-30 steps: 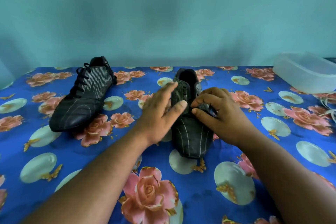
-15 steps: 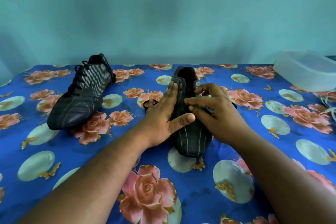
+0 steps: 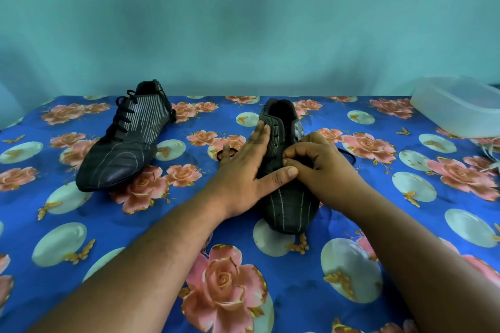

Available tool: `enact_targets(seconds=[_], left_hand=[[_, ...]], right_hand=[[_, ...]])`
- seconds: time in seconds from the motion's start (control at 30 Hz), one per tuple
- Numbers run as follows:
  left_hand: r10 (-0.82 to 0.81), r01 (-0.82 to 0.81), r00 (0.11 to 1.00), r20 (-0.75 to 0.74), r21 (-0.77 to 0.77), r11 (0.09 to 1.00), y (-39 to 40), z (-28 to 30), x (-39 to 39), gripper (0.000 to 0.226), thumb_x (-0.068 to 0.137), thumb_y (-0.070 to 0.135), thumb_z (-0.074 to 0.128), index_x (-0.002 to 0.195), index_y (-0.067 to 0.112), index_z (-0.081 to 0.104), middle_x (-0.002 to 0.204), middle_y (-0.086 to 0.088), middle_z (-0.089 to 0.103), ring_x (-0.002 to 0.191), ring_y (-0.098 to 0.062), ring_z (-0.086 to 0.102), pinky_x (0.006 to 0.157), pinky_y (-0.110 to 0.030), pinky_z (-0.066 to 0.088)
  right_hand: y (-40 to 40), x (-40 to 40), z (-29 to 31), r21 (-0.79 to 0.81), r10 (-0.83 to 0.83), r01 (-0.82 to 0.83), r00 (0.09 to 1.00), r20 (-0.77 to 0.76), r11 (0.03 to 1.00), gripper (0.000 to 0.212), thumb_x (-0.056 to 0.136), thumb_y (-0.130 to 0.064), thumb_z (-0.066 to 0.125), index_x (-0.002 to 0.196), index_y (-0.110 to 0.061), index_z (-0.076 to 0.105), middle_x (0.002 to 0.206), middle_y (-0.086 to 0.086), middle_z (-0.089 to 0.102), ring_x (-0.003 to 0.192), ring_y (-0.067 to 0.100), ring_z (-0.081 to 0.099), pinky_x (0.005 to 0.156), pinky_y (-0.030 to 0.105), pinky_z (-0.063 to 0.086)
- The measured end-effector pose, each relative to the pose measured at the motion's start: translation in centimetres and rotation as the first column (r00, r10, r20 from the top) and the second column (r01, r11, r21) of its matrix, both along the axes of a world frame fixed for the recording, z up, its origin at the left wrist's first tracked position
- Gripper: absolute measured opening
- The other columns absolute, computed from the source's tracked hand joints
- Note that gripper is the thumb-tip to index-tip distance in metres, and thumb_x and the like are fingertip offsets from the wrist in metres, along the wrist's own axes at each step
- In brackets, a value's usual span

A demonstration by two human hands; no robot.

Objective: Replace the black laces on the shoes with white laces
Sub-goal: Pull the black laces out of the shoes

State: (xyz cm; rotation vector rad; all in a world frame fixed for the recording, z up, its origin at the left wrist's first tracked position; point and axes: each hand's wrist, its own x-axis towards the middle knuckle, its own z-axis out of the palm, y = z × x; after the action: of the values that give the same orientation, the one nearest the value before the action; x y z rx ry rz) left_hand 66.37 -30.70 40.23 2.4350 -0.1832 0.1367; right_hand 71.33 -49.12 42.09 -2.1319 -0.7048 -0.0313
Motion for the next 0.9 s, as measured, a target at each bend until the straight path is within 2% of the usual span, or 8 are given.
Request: enact_targets(seconds=[0.1, 0.2, 0.3, 0.37, 0.47, 0.6, 0.8, 0.9], left_hand=[[0.002, -0.002, 1.0, -0.001, -0.006, 1.0, 0.0, 0.0, 0.0, 0.111, 0.073, 0.09, 0.031, 0.162, 0.034, -0.004, 0.168, 0.021, -0.012, 0.153, 0.004, -0.008, 0.124, -0.049, -0.016], [0.004, -0.004, 1.0, -0.003, -0.001, 1.0, 0.1, 0.0, 0.1, 0.112, 0.072, 0.09, 0.032, 0.162, 0.035, -0.004, 0.168, 0.02, -0.011, 0.154, 0.002, -0.006, 0.124, -0.051, -0.014], [0.006, -0.006, 1.0, 0.007, -0.005, 1.0, 0.1, 0.0, 0.1, 0.11, 0.073, 0.09, 0.032, 0.162, 0.036, -0.003, 0.168, 0.021, -0.011, 0.154, 0.001, -0.005, 0.124, -0.052, -0.014], [0.008, -0.008, 1.0, 0.017, -0.005, 1.0, 0.1, 0.0, 0.1, 0.109, 0.073, 0.09, 0.033, 0.162, 0.036, -0.002, 0.167, 0.022, -0.01, 0.154, 0.002, -0.005, 0.124, -0.052, -0.014], [0.005, -0.005, 1.0, 0.018, -0.015, 1.0, 0.1, 0.0, 0.0, 0.11, 0.073, 0.089, 0.035, 0.162, 0.035, -0.002, 0.168, 0.021, -0.01, 0.153, 0.005, -0.007, 0.124, -0.051, -0.015], [0.002, -0.002, 1.0, 0.003, -0.024, 1.0, 0.2, 0.1, -0.1, 0.11, 0.073, 0.09, 0.034, 0.161, 0.036, -0.003, 0.167, 0.023, -0.012, 0.152, 0.005, -0.008, 0.124, -0.052, -0.015], [0.015, -0.015, 1.0, 0.004, -0.013, 1.0, 0.1, -0.1, 0.1, 0.107, 0.074, 0.09, 0.034, 0.16, 0.041, -0.003, 0.166, 0.026, -0.012, 0.152, 0.005, -0.005, 0.124, -0.054, -0.014], [0.02, -0.02, 1.0, 0.005, -0.006, 1.0, 0.1, -0.2, 0.2, 0.106, 0.073, 0.09, 0.033, 0.16, 0.041, -0.003, 0.166, 0.027, -0.012, 0.152, 0.006, -0.005, 0.123, -0.056, -0.015]], right_hand=[[0.1, 0.0, -0.1, 0.09, -0.009, 0.014, 0.998, -0.058, 0.996, 0.019, 0.093, -0.022, 0.071, 0.085, -0.039, 0.07, 0.101, -0.009, 0.057, 0.106, 0.016, 0.057, 0.095, 0.03, 0.044], [-0.1, 0.0, 0.4, 0.303, 0.072, 0.011, 0.963, -0.261, 0.953, 0.016, 0.095, -0.018, 0.065, 0.084, -0.026, 0.074, 0.102, 0.002, 0.07, 0.095, 0.012, 0.066, 0.088, 0.028, 0.051], [-0.5, -0.3, 1.2, 0.488, 0.19, 0.055, 0.879, -0.438, 0.871, 0.024, 0.099, -0.005, 0.052, 0.085, -0.016, 0.068, 0.081, -0.003, 0.07, 0.076, 0.006, 0.064, 0.069, 0.018, 0.052], [-0.7, -0.3, 1.4, 0.495, 0.205, 0.048, 0.872, -0.444, 0.868, 0.02, 0.1, -0.013, 0.057, 0.082, -0.012, 0.065, 0.076, -0.002, 0.066, 0.072, 0.009, 0.061, 0.067, 0.02, 0.05], [-0.8, -0.3, 1.1, 0.368, 0.147, -0.007, 0.923, -0.355, 0.93, 0.03, 0.09, -0.034, 0.076, 0.083, -0.007, 0.067, 0.078, 0.006, 0.065, 0.073, 0.016, 0.06, 0.068, 0.03, 0.051], [-0.9, -0.6, 1.5, 0.313, -0.011, 0.078, 0.977, -0.213, 0.946, 0.012, 0.088, -0.026, 0.079, 0.08, -0.018, 0.077, 0.078, -0.002, 0.073, 0.07, 0.007, 0.067, 0.064, 0.017, 0.053], [-0.9, -1.0, 2.5, 0.517, 0.185, 0.045, 0.905, -0.384, 0.855, 0.022, 0.099, -0.009, 0.059, 0.078, -0.008, 0.065, 0.066, -0.004, 0.064, 0.06, 0.004, 0.059, 0.057, 0.014, 0.047], [-0.8, -1.2, 2.5, 0.525, 0.218, 0.036, 0.884, -0.414, 0.85, 0.02, 0.098, -0.014, 0.062, 0.079, -0.01, 0.062, 0.066, -0.004, 0.062, 0.061, 0.006, 0.058, 0.059, 0.016, 0.048]])
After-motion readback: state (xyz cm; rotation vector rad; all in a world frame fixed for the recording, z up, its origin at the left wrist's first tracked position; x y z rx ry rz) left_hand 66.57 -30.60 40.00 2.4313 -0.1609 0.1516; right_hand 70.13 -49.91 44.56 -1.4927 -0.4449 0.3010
